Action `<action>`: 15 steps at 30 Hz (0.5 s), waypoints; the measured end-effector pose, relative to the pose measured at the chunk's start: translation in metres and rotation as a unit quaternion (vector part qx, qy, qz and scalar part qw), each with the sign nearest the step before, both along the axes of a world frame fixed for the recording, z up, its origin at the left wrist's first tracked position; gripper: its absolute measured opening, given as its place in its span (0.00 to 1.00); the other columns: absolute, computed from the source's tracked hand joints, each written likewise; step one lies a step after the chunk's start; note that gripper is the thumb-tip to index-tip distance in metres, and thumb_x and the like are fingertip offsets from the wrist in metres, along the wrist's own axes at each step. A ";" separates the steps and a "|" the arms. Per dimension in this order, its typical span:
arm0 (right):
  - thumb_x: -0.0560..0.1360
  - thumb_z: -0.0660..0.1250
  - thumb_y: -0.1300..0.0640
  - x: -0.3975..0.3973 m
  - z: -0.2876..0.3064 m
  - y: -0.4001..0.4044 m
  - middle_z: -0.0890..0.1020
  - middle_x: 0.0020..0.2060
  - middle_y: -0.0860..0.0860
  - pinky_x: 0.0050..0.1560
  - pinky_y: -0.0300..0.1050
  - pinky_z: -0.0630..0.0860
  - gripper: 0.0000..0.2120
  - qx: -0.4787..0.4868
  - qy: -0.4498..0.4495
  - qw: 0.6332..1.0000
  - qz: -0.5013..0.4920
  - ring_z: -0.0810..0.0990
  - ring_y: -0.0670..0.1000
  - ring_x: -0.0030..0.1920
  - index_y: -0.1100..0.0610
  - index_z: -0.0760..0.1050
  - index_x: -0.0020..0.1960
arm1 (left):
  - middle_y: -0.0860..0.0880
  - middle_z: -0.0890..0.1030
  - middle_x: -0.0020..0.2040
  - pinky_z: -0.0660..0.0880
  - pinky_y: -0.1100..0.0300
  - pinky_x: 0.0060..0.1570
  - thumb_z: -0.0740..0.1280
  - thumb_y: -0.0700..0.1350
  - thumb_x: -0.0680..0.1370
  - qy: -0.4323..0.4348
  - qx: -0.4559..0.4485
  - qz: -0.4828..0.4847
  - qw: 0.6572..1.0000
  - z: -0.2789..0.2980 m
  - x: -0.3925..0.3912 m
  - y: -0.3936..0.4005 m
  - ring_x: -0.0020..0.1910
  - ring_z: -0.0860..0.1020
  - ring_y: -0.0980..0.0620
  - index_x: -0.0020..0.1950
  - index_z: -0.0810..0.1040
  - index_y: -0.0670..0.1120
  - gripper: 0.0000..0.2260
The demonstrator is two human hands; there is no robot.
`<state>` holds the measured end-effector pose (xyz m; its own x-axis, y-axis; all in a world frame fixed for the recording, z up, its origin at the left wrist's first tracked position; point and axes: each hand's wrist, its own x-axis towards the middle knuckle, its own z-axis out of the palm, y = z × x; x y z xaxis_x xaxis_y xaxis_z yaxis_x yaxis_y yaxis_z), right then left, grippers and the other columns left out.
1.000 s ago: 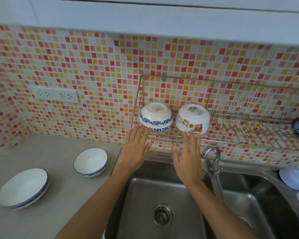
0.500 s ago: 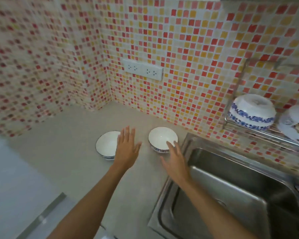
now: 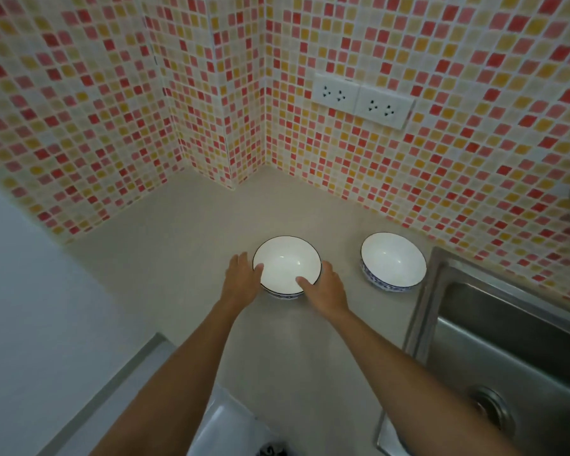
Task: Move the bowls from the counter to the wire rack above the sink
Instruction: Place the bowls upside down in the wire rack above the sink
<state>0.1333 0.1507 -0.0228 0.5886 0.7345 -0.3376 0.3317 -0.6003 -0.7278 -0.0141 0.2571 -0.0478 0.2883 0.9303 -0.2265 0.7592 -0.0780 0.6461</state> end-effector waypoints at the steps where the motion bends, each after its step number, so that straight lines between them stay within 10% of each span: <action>1: 0.73 0.70 0.48 -0.003 -0.006 0.004 0.74 0.65 0.58 0.58 0.47 0.70 0.34 -0.002 0.009 1.000 -0.011 0.73 0.60 0.64 0.55 0.60 0.73 | 0.35 0.64 0.72 0.61 0.49 0.68 0.59 0.50 0.81 0.006 -0.006 -0.001 1.000 -0.004 0.000 0.003 0.71 0.63 0.38 0.72 0.63 0.36 0.24; 15: 0.72 0.59 0.64 0.003 -0.008 -0.024 0.75 0.59 0.53 0.37 0.52 0.83 0.24 0.062 0.186 0.964 -0.180 0.83 0.58 0.45 0.54 0.65 0.68 | 0.38 0.74 0.53 0.67 0.56 0.45 0.57 0.41 0.78 -0.144 -0.052 0.044 0.987 -0.004 0.034 -0.026 0.45 0.72 0.43 0.48 0.75 0.37 0.09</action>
